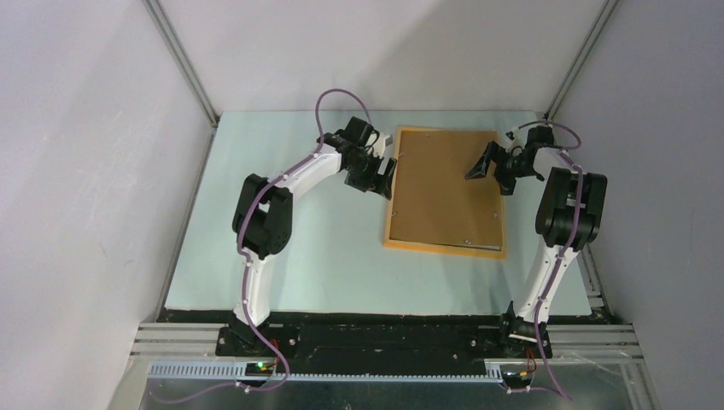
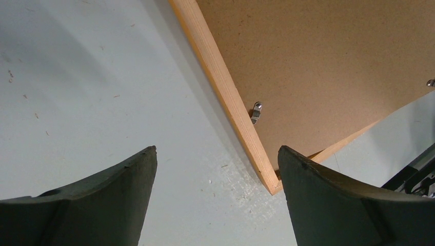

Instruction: Put the photo into the frame

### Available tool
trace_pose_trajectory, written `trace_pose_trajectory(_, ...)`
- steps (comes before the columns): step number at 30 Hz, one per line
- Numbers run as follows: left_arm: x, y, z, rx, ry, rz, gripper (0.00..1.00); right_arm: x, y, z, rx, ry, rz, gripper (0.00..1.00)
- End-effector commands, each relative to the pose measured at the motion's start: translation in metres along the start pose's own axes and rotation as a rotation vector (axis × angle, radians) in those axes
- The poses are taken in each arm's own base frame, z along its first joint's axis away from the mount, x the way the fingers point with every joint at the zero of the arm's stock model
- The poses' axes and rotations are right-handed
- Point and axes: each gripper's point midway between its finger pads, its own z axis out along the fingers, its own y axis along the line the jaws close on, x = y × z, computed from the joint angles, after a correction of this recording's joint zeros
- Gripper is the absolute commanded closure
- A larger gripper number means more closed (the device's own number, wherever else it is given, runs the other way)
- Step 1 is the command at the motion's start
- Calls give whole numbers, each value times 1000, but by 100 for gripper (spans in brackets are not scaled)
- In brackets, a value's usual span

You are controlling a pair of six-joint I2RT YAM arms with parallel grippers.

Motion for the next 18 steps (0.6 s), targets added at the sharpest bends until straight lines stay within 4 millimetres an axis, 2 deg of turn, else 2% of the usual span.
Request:
trace_pose_trajectory(1, -24, -10, -22, 6, -84, 32, 8, -17, 21, -23, 11, -52, -79, 3)
trace_pose_trajectory(18, -26, -13, -30, 6, -100, 44, 8, -22, 12, -50, 91, -79, -116, 3)
